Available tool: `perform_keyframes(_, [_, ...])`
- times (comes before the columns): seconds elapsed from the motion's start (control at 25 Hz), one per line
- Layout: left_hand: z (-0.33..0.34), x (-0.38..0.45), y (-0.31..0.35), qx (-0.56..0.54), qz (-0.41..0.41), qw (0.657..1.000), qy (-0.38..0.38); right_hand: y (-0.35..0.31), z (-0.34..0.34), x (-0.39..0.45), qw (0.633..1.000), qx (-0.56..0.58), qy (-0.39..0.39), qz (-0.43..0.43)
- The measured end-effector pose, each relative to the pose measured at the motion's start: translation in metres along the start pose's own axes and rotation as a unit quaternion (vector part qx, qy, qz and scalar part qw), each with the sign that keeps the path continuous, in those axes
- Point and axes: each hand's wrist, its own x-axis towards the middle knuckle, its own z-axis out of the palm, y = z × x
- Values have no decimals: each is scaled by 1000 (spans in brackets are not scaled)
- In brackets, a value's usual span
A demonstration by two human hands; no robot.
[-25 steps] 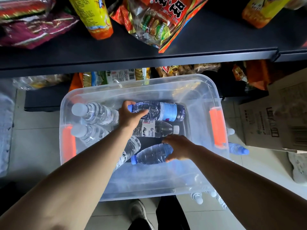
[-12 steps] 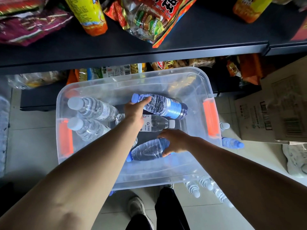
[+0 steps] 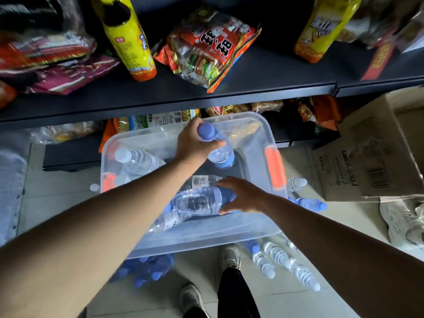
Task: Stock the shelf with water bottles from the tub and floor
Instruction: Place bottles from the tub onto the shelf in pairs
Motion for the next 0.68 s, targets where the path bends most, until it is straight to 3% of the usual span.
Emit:
perform_keyframes(0.44, [-175, -43, 169, 1, 116, 993, -30, -112, -60, -127, 970, 132, 172, -110])
perform_keyframes(0.68, [-267, -94, 293, -44, 163, 986, 5, -224, -118, -230, 905, 221, 302, -204])
